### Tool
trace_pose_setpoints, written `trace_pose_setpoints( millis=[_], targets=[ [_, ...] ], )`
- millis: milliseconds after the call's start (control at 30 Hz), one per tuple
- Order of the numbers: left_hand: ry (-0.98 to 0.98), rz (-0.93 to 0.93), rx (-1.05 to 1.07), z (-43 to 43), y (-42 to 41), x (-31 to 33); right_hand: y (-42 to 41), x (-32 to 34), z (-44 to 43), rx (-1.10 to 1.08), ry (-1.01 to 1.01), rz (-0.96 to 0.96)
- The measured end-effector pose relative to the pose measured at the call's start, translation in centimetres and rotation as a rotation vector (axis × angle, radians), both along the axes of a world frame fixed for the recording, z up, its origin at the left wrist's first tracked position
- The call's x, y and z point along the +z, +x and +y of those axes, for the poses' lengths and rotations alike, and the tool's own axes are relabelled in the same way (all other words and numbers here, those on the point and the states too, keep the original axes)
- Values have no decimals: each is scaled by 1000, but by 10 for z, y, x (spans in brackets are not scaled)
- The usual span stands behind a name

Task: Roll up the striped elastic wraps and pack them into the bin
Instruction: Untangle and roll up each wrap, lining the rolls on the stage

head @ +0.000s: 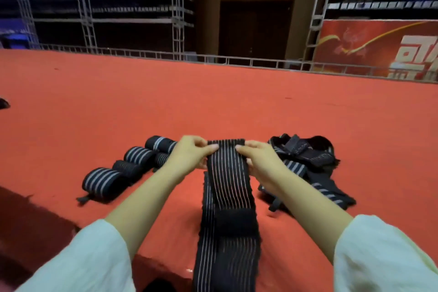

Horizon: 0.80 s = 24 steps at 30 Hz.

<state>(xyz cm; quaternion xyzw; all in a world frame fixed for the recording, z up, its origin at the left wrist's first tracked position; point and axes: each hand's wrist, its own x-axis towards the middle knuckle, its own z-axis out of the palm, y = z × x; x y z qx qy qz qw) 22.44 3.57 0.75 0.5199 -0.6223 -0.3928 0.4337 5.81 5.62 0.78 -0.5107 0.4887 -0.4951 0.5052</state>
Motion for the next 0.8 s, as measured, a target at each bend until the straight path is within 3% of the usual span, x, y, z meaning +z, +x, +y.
trace_pose_setpoints(
  millis=[200,400,600,800],
  targets=[
    [148,-118,179,-60,1,-108,5,-89,-55,-73,169,214],
    [87,-299,254,-88,-11,-141,0,-137,-99,-194,143,523],
    [3,-300,302,-108,-17,-145,3,-148,-116,-273,30,523],
    [-6,-160,265,-122,-5,-160,0,-159,-123,-259,-5,403]
  ],
)
